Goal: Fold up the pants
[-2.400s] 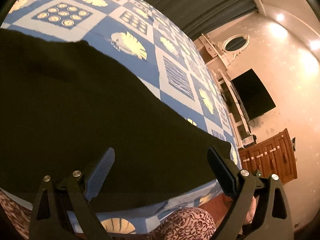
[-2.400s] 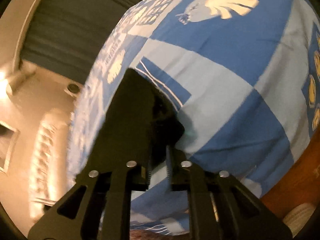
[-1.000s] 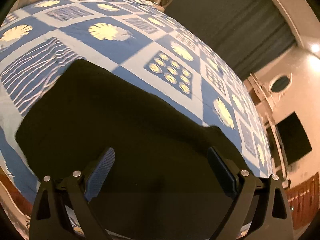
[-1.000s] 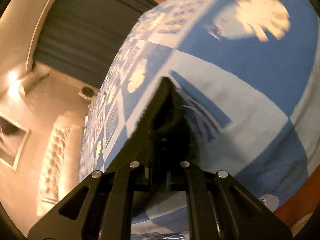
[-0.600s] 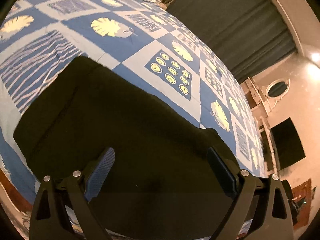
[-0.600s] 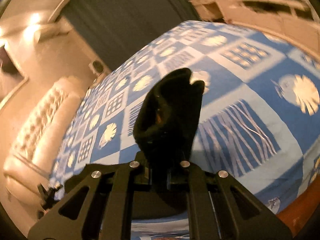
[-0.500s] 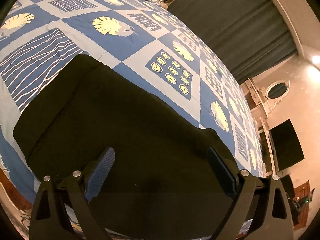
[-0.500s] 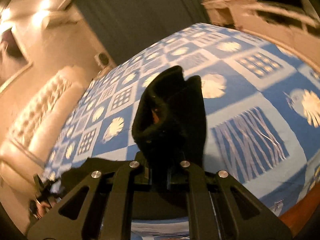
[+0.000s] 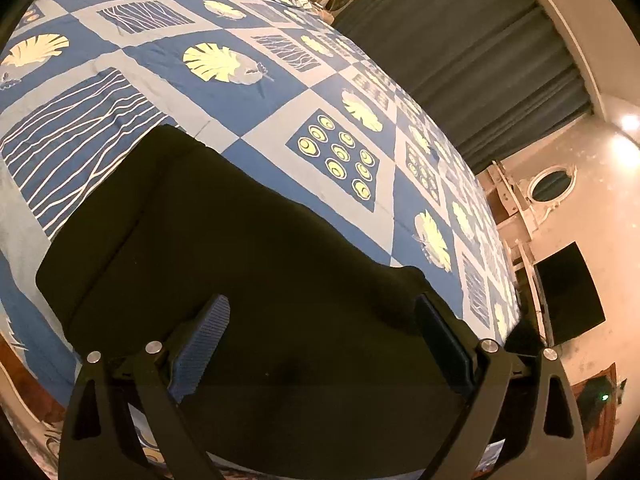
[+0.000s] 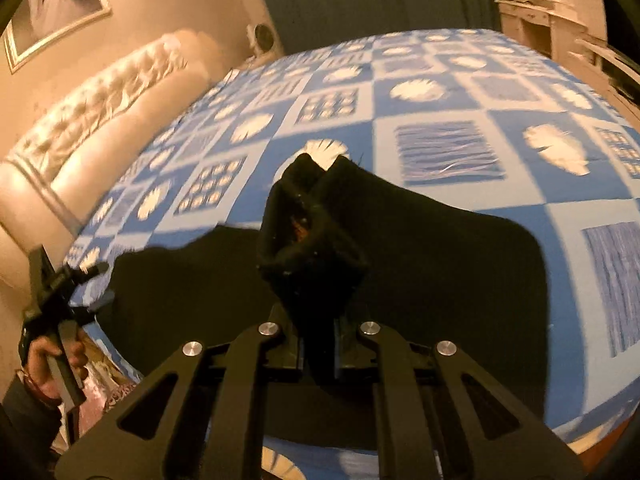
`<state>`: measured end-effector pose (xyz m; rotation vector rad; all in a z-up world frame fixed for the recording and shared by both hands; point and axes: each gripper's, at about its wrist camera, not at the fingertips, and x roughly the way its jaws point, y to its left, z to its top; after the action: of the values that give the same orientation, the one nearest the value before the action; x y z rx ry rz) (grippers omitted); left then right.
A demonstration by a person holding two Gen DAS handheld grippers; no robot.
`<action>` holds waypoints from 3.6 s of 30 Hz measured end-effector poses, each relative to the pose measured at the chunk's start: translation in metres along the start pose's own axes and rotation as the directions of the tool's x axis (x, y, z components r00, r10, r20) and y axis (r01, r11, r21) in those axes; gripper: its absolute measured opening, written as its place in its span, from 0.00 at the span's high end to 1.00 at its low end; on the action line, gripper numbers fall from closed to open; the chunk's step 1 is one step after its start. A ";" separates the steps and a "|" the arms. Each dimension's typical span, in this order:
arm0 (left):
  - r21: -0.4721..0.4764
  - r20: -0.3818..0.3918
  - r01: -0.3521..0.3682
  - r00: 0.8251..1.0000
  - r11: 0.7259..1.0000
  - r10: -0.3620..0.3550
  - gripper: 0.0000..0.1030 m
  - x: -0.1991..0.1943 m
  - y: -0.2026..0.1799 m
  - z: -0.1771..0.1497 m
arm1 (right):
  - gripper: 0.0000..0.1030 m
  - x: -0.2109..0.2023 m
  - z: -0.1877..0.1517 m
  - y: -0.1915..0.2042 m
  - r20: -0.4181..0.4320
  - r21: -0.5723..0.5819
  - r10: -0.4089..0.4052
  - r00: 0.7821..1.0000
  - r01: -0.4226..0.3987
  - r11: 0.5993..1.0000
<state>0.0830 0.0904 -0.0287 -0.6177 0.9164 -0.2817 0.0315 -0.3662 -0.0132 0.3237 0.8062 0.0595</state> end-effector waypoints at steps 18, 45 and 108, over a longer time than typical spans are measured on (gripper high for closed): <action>-0.003 -0.013 0.007 1.000 1.000 -0.007 0.10 0.002 -0.002 -0.002 | 0.91 0.061 -0.039 0.079 -0.104 -0.135 0.001 0.995 -0.015 0.991; -0.014 -0.034 0.000 0.999 1.000 -0.001 0.10 0.009 0.003 -0.008 | 0.44 0.016 -0.081 0.090 -0.275 -0.199 0.204 0.940 -0.263 0.944; 0.259 -0.019 -0.134 0.989 0.957 0.144 0.10 0.030 -0.016 -0.030 | 0.23 0.083 0.000 -0.216 -0.053 0.525 0.606 0.794 -0.494 0.693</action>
<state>0.0767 0.0523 -0.0517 -0.3073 0.9366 -0.2811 0.0740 -0.5572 -0.1376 1.0653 0.9178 0.4810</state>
